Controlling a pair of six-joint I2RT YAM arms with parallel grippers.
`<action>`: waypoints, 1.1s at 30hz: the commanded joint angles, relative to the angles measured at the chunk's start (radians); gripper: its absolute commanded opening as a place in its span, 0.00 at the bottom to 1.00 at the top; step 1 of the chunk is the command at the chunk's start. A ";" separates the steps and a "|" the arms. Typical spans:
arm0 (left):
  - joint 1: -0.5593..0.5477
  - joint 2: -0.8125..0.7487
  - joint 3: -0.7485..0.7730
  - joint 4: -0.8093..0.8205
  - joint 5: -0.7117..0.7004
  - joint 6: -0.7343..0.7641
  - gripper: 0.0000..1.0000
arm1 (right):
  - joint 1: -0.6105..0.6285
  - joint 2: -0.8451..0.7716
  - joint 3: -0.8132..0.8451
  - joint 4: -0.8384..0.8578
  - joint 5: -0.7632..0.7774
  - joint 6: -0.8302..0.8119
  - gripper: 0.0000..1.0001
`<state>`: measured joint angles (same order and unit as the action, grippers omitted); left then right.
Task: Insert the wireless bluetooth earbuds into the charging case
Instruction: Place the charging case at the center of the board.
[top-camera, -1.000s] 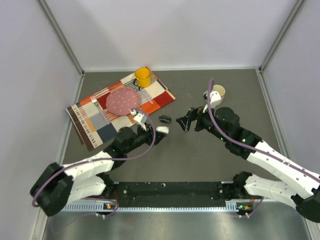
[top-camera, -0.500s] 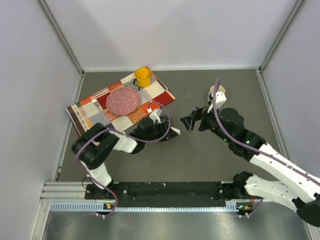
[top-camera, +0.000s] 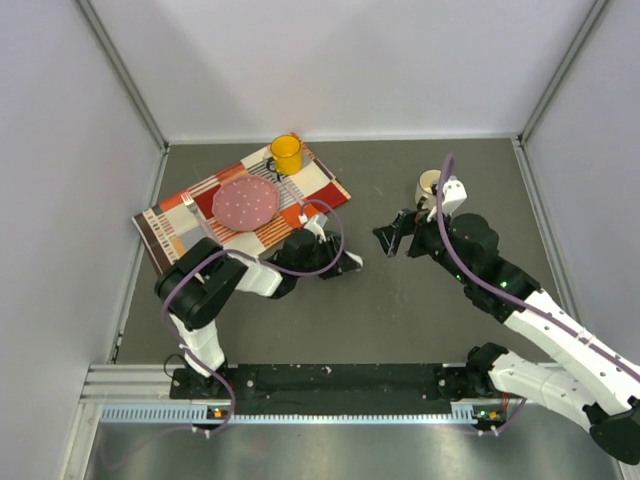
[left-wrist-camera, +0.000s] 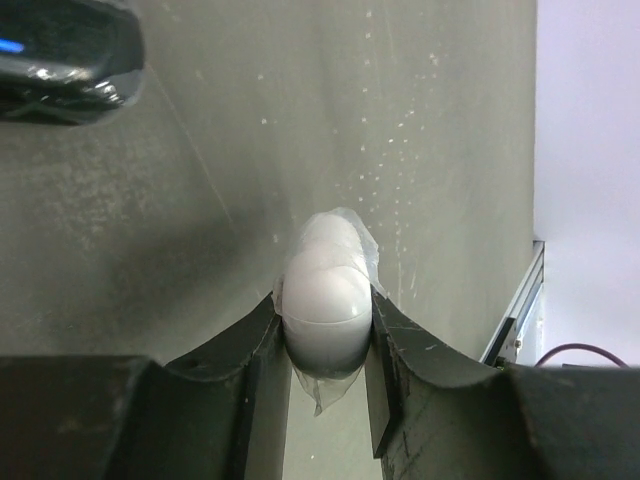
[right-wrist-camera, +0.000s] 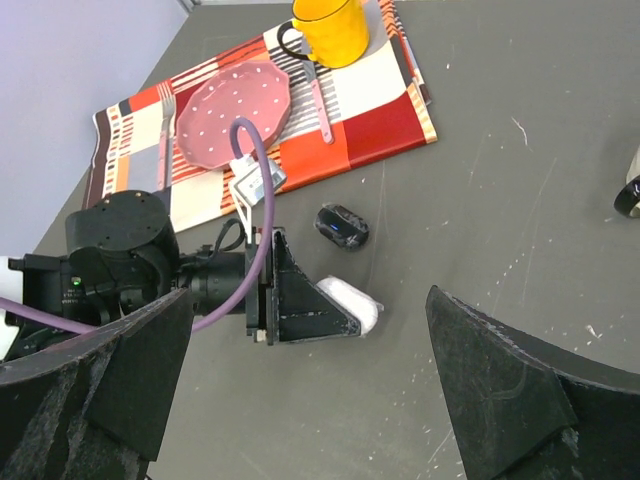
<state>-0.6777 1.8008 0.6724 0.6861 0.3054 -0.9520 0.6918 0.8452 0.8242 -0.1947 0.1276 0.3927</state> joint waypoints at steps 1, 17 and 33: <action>0.015 0.017 0.033 -0.063 0.003 0.019 0.35 | -0.017 0.008 0.001 0.012 -0.014 -0.012 0.99; 0.046 0.028 0.006 -0.105 0.020 0.036 0.54 | -0.017 0.032 -0.005 0.038 -0.040 0.005 0.99; 0.050 -0.060 0.056 -0.399 -0.081 0.160 0.58 | -0.017 0.005 -0.023 0.057 -0.051 0.002 0.99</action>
<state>-0.6365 1.7733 0.7143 0.4870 0.3187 -0.8677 0.6842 0.8684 0.7982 -0.1799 0.0837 0.3939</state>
